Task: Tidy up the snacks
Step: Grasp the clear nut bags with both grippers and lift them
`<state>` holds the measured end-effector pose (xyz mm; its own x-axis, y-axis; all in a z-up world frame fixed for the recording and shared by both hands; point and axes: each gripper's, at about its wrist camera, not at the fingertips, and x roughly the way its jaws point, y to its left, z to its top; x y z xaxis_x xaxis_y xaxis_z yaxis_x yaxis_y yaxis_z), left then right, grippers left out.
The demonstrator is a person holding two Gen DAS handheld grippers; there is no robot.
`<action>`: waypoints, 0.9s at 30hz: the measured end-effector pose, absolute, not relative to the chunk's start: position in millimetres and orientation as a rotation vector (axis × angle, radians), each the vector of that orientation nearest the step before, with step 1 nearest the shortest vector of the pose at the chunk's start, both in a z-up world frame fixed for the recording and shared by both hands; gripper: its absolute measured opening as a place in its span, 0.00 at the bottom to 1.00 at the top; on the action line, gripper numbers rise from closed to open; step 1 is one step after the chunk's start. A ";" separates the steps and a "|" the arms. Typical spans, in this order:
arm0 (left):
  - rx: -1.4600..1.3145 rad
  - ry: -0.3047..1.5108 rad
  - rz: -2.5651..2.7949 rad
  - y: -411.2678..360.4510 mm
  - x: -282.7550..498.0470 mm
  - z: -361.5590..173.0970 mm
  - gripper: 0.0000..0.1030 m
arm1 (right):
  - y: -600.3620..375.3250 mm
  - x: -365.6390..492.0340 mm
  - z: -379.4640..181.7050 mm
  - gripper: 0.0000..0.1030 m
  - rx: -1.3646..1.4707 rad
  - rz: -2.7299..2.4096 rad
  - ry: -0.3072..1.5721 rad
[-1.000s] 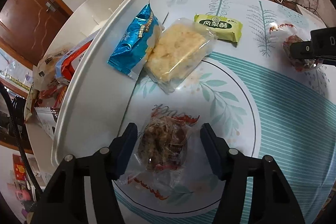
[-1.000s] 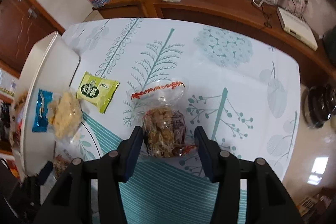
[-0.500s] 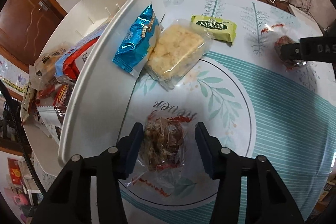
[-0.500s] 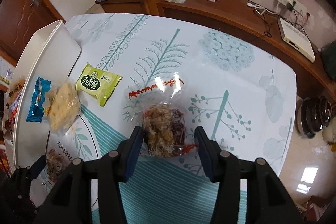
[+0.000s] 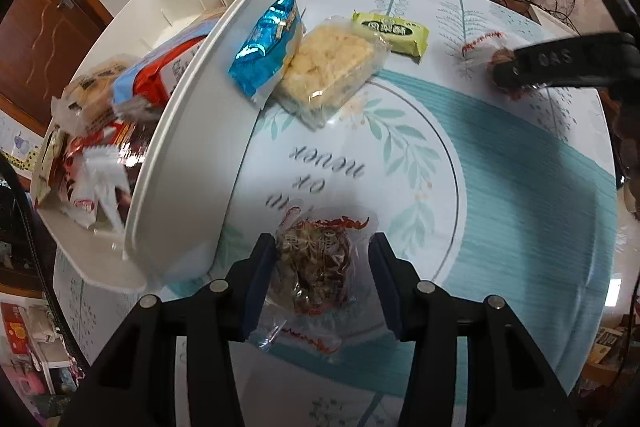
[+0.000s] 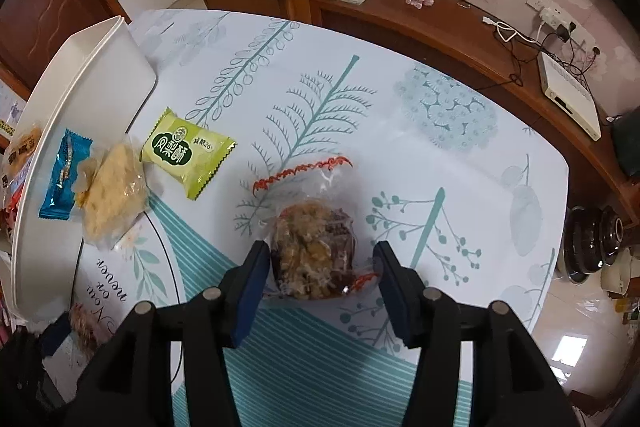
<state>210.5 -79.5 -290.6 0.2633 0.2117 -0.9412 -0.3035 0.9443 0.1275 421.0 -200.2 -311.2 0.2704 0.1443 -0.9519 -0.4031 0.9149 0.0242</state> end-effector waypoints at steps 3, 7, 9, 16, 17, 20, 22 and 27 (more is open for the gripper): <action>-0.082 1.268 0.337 -81.1 199.4 -286.0 0.40 | -198.3 420.4 -314.1 0.52 -0.241 0.372 1.257; -0.102 1.273 0.312 -79.6 186.4 -276.9 0.06 | -195.3 417.4 -314.5 0.47 -0.251 0.368 1.259; -0.119 1.283 0.300 -77.7 181.2 -274.2 0.08 | -194.8 414.0 -314.2 0.46 -0.257 0.351 1.264; -0.226 1.300 0.305 -61.2 159.0 -269.5 0.08 | -205.6 386.1 -300.7 0.45 -0.222 0.344 1.252; -0.250 1.294 0.301 -57.9 153.8 -267.9 0.08 | -208.4 381.9 -298.6 0.45 -0.215 0.342 1.251; -0.333 1.288 0.265 -48.5 144.4 -266.7 0.07 | -218.2 367.0 -291.1 0.45 -0.183 0.336 1.244; -0.389 1.284 0.226 -44.9 137.8 -265.7 0.07 | -226.6 355.1 -285.7 0.45 -0.148 0.334 1.240; -0.448 1.238 0.179 -47.3 125.6 -255.1 0.07 | -241.9 326.4 -276.9 0.45 -0.081 0.335 1.232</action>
<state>125.6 -47.3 -255.1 0.3264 -0.1080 -0.9391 -0.3692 0.9000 -0.2318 326.4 -241.9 -276.9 0.2906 0.2070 -0.9342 -0.2943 0.9483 0.1186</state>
